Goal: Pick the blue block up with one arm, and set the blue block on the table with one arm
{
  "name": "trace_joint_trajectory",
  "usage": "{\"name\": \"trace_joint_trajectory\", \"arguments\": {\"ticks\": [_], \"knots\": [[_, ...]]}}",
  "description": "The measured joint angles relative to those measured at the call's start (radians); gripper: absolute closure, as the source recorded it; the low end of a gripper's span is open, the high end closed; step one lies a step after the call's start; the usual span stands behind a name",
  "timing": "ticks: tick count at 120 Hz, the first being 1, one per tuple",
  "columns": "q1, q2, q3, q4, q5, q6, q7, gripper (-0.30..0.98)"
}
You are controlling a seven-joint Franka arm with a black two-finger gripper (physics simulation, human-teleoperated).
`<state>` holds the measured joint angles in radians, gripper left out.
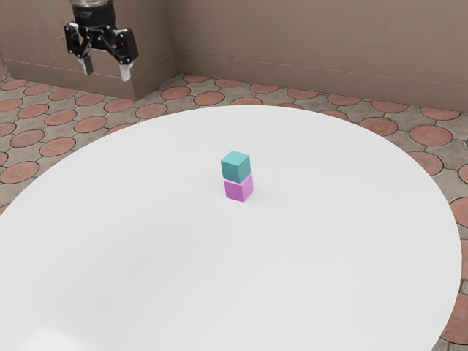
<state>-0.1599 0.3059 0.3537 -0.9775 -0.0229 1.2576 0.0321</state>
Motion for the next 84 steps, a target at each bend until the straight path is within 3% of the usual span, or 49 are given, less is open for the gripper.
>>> {"name": "trace_joint_trajectory", "arguments": {"ticks": [17, 31, 42, 56, 71, 84], "knots": [[-0.001, -0.026, -0.001, 0.052, -0.002, -0.009, 0.006, 0.00], [-0.003, -0.172, -0.188, 0.161, -0.005, -0.007, 0.023, 0.00], [-0.017, -0.192, -0.241, 0.170, -0.032, 0.001, 0.056, 0.00], [-0.009, -0.183, -0.156, 0.119, -0.054, 0.014, 0.085, 0.00], [0.005, -0.158, -0.056, -0.211, -0.051, 0.106, 0.078, 0.00], [0.006, -0.034, -0.043, -0.275, -0.040, 0.220, 0.047, 0.00]]}}
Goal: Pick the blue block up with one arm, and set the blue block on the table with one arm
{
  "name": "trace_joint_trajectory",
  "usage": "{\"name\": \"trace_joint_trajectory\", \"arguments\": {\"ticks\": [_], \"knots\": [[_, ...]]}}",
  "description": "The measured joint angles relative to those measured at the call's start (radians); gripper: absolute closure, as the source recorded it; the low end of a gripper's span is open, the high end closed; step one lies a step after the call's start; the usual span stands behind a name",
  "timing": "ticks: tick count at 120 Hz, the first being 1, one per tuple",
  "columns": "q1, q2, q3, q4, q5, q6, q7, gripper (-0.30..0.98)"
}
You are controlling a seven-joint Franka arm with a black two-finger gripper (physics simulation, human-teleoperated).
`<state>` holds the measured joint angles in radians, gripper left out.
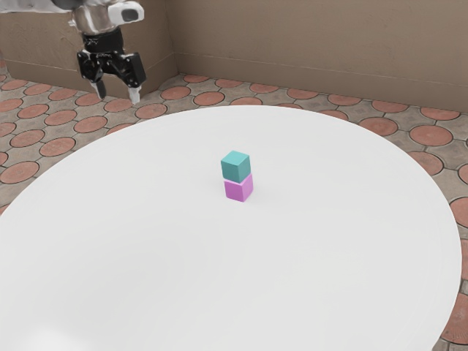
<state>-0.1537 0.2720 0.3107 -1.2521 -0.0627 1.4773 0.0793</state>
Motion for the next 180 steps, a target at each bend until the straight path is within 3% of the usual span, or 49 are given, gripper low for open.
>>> {"name": "trace_joint_trajectory", "arguments": {"ticks": [10, 25, 47, 61, 74, 128, 180], "knots": [[-0.005, 0.236, 0.020, 0.178, -0.019, 0.068, -0.020, 0.00], [0.018, 0.568, 0.071, 0.483, -0.105, 0.124, -0.033, 0.00], [0.048, 0.815, 0.117, 0.742, -0.274, 0.175, -0.019, 0.00], [0.056, 0.856, 0.118, 0.811, -0.358, 0.194, -0.014, 0.00], [0.057, 0.901, 0.120, 0.838, -0.396, 0.228, 0.019, 0.00], [0.058, 1.010, 0.136, 0.900, -0.448, 0.501, 0.150, 0.00], [0.062, 1.033, 0.135, 0.893, -0.488, 0.569, 0.208, 0.00]]}}
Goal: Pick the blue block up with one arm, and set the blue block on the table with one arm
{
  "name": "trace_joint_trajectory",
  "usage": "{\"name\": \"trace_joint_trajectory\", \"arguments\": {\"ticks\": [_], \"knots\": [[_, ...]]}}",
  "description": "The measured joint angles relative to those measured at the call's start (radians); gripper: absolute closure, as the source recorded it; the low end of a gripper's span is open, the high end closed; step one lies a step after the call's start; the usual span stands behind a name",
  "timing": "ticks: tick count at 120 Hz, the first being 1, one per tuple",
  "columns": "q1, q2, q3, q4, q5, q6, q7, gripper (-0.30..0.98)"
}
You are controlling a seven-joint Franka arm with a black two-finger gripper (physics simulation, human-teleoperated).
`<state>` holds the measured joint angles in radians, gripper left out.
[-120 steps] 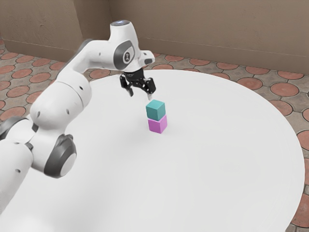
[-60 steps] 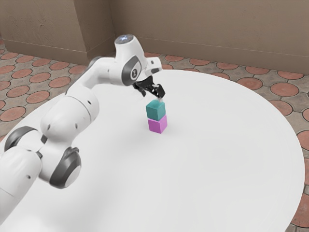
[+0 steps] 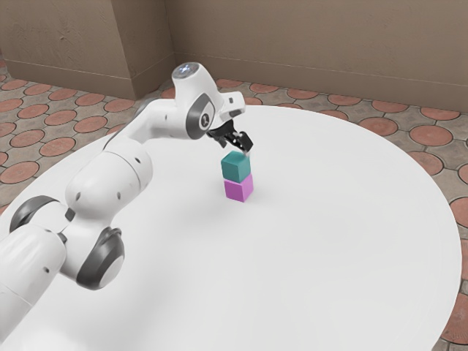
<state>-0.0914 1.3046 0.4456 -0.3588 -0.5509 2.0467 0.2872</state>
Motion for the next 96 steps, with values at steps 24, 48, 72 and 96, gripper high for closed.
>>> {"name": "trace_joint_trajectory", "arguments": {"ticks": [24, 48, 72, 96], "knots": [[0.000, 0.004, -0.008, -0.012, -0.009, 0.006, 0.013, 0.00], [0.001, 0.014, -0.008, -0.023, -0.022, 0.009, 0.018, 0.00], [0.000, 0.021, -0.011, -0.036, -0.036, 0.009, 0.021, 0.00], [0.001, 0.023, -0.019, -0.045, -0.041, 0.008, 0.022, 0.00]]}}
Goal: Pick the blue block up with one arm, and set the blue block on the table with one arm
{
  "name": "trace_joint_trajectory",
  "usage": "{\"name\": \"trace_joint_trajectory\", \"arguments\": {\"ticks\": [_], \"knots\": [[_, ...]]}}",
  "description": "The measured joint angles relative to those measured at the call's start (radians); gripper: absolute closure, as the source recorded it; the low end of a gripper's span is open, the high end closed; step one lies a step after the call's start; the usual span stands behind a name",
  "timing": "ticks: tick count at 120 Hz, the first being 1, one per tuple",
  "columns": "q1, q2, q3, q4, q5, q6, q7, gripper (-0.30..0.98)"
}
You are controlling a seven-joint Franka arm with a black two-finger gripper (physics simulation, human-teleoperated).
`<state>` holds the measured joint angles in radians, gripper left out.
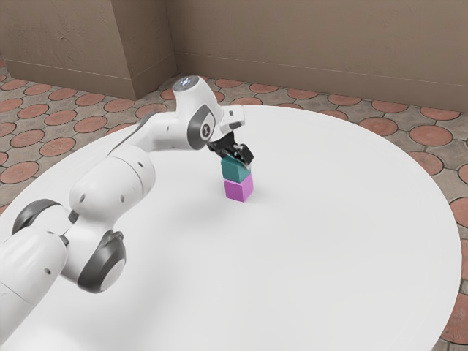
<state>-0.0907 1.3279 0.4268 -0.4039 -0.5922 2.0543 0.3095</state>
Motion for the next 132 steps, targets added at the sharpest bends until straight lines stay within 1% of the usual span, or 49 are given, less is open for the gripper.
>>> {"name": "trace_joint_trajectory", "arguments": {"ticks": [26, 43, 47, 69, 95, 106, 119, 132], "knots": [[0.000, 0.000, -0.010, -0.014, -0.002, -0.004, -0.001, 0.01], [0.000, -0.002, -0.009, -0.015, -0.006, -0.006, -0.001, 0.20], [0.000, -0.003, -0.008, -0.015, -0.007, -0.006, -0.002, 0.23], [0.000, -0.007, -0.007, -0.014, -0.010, -0.006, -0.005, 0.29], [-0.001, -0.021, -0.009, -0.008, -0.006, -0.007, -0.013, 0.40], [-0.016, -0.031, -0.013, 0.002, -0.003, -0.006, -0.020, 0.39], [-0.077, -0.044, -0.049, 0.012, -0.002, -0.006, -0.026, 0.36], [-0.134, -0.030, -0.111, 0.001, -0.001, -0.008, -0.031, 0.26]]}}
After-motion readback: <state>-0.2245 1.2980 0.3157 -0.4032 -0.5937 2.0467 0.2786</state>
